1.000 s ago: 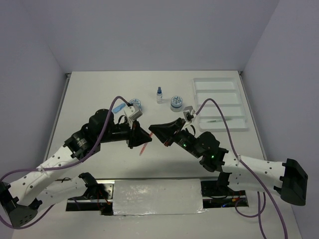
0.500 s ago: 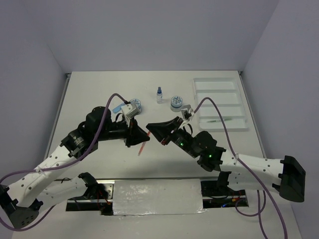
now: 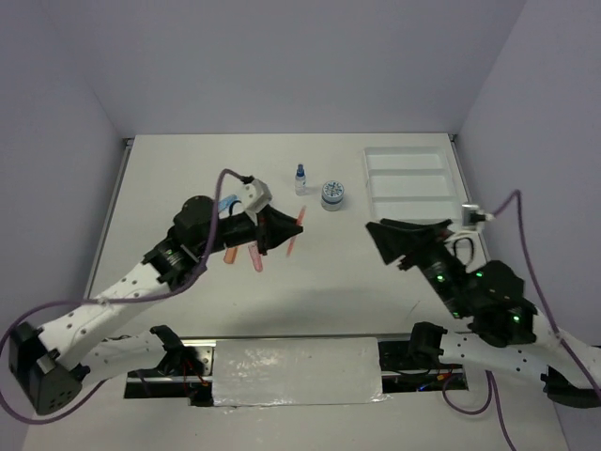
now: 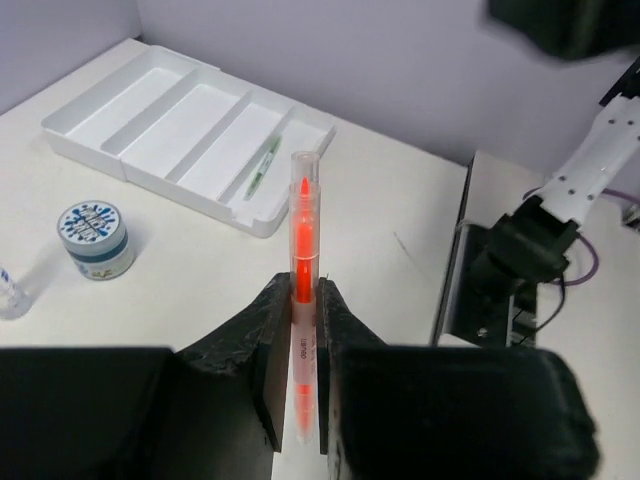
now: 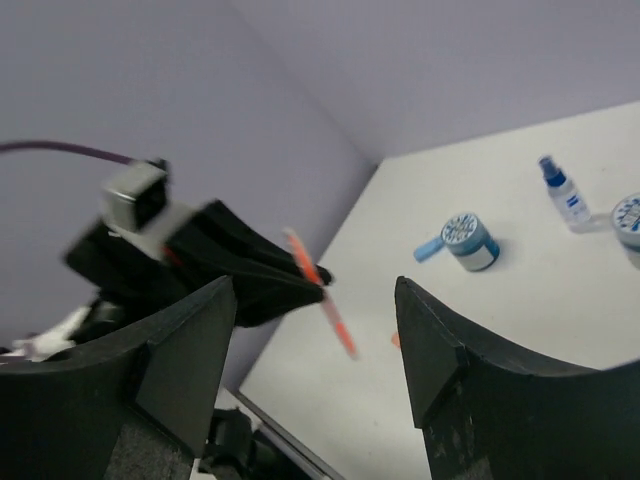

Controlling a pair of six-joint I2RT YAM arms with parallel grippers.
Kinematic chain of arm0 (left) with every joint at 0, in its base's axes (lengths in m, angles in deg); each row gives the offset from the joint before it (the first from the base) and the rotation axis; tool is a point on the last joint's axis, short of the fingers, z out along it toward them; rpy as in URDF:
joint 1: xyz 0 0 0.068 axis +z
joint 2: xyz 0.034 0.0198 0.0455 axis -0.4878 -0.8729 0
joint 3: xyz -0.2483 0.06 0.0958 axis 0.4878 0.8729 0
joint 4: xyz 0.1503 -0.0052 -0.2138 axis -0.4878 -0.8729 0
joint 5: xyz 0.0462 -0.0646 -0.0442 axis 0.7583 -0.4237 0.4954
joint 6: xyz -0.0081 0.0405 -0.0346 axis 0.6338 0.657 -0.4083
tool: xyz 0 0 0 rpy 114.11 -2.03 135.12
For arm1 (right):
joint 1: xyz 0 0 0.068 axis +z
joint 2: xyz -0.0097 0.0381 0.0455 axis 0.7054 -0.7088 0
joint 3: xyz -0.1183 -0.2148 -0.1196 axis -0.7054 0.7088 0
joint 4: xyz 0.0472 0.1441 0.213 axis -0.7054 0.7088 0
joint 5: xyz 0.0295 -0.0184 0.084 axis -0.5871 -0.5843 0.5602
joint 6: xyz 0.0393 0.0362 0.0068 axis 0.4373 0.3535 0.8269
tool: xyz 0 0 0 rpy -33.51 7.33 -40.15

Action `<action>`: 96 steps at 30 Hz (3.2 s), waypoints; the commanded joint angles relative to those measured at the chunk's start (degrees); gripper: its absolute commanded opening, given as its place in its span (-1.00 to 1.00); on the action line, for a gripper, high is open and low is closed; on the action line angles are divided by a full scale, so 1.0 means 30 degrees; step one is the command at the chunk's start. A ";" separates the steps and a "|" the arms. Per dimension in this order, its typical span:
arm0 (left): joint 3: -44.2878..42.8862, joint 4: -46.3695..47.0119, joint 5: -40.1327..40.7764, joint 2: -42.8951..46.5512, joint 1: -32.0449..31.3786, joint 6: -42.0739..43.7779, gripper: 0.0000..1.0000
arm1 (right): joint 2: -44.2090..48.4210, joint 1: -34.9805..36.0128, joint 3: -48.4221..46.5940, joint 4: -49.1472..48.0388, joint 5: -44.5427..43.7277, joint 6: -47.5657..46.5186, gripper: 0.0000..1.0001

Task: Sort the stationery into containers
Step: Close the pen cap on the pen, then place the pen in the storage box, then pick up the stationery from the center of the board.

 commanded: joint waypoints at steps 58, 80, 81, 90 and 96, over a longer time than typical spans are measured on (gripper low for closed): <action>-1.9184 0.3744 1.1110 -1.9625 -0.2758 0.2518 0.99 | 0.4483 -0.0009 -0.4731 0.9145 -0.0446 -0.1844 0.54; -0.4796 -2.0934 2.2346 0.2344 0.3453 -0.6119 0.99 | -2.4398 -0.1531 -1.3339 0.6361 0.4907 -0.1933 0.89; -0.4387 -2.0820 2.2230 0.1847 0.3453 -0.6297 0.99 | -2.4985 -0.1736 -1.3632 0.6188 0.5489 -0.1903 0.85; -0.5089 -2.1814 2.2753 0.0902 0.3453 -0.9725 0.99 | -2.9501 -0.3232 -1.4924 0.5513 0.7867 -0.2313 0.50; -0.2919 -2.0261 2.3312 0.2544 0.3541 -0.8671 0.99 | -3.0848 -0.3759 -1.6065 0.5570 0.8804 -0.3162 0.28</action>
